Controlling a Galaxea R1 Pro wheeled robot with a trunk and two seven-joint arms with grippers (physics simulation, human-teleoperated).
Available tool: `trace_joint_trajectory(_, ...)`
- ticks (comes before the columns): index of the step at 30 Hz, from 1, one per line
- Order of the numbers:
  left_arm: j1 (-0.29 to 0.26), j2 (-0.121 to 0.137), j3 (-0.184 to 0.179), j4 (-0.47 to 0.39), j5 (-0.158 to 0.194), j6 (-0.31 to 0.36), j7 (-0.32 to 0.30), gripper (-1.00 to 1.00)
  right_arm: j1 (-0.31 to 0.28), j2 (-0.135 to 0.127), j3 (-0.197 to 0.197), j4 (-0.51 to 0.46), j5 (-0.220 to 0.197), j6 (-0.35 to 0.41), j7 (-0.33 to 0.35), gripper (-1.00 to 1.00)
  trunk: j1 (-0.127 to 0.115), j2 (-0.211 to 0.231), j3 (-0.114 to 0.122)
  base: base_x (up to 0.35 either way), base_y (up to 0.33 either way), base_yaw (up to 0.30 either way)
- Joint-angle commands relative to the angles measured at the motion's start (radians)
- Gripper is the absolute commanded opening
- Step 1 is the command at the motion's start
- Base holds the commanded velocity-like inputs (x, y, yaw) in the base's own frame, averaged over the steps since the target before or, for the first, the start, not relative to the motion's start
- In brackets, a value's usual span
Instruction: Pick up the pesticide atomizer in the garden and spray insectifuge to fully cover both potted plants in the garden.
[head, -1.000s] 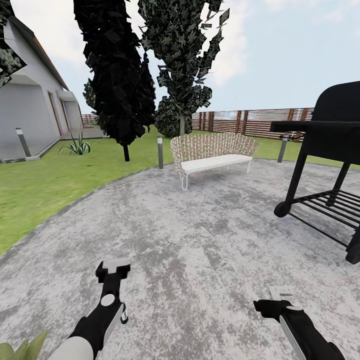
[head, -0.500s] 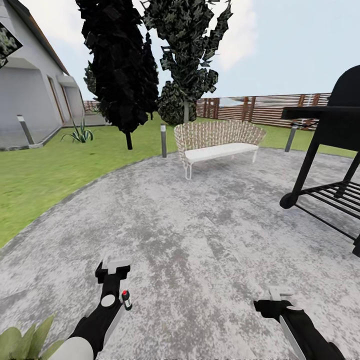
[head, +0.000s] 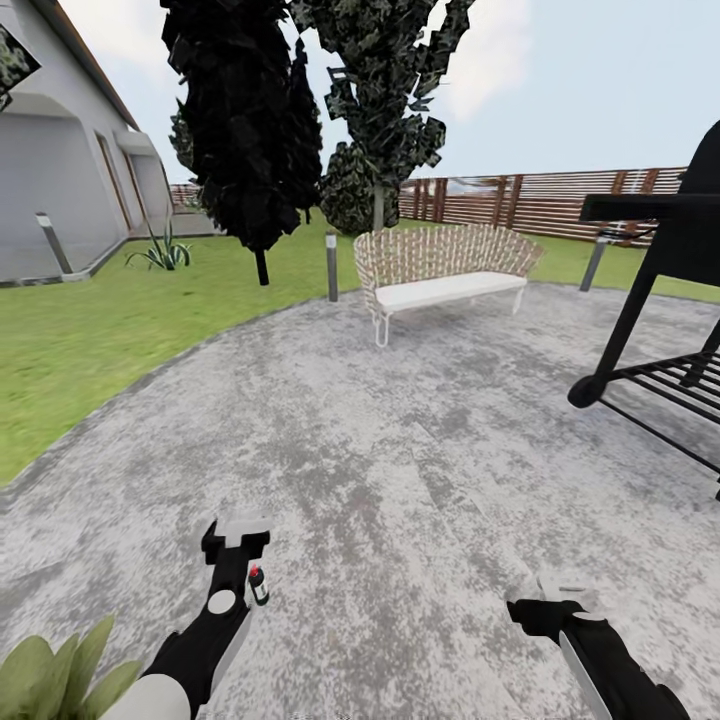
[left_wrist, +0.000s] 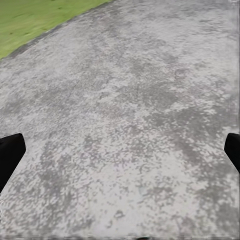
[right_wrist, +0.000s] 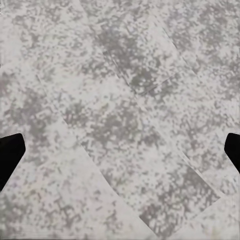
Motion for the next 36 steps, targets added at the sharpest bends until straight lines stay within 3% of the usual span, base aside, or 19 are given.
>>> trace_joint_trajectory(1,-0.001,0.000,-0.004,0.001,-0.010,0.000,0.009,1.00,0.000,0.000,-0.001,-0.002,-0.006,0.005,0.001,1.00,0.000,-0.001,-0.006,0.000,0.000,0.139)
trace_joint_trajectory(7,-0.001,0.000,-0.005,0.000,-0.010,0.000,0.007,1.00,0.000,0.000,-0.001,-0.002,-0.006,0.005,0.001,1.00,0.003,-0.002,-0.034,0.000,0.000,0.099)
trace_joint_trajectory(11,-0.001,0.000,-0.006,0.000,-0.010,0.000,0.007,1.00,0.000,0.000,-0.001,-0.002,-0.007,0.005,0.001,1.00,0.003,-0.002,-0.035,0.000,0.000,0.015)
trace_joint_trajectory(16,-0.001,-0.001,-0.008,0.000,-0.010,0.000,0.007,1.00,0.000,0.000,-0.001,-0.001,-0.007,0.005,0.001,1.00,0.005,-0.003,-0.057,0.000,0.000,0.035)
trace_joint_trajectory(36,-0.001,-0.002,-0.009,0.000,-0.011,0.000,0.007,1.00,0.000,0.000,-0.001,-0.002,-0.007,0.005,0.001,1.00,0.005,-0.003,-0.061,0.043,0.000,0.022)
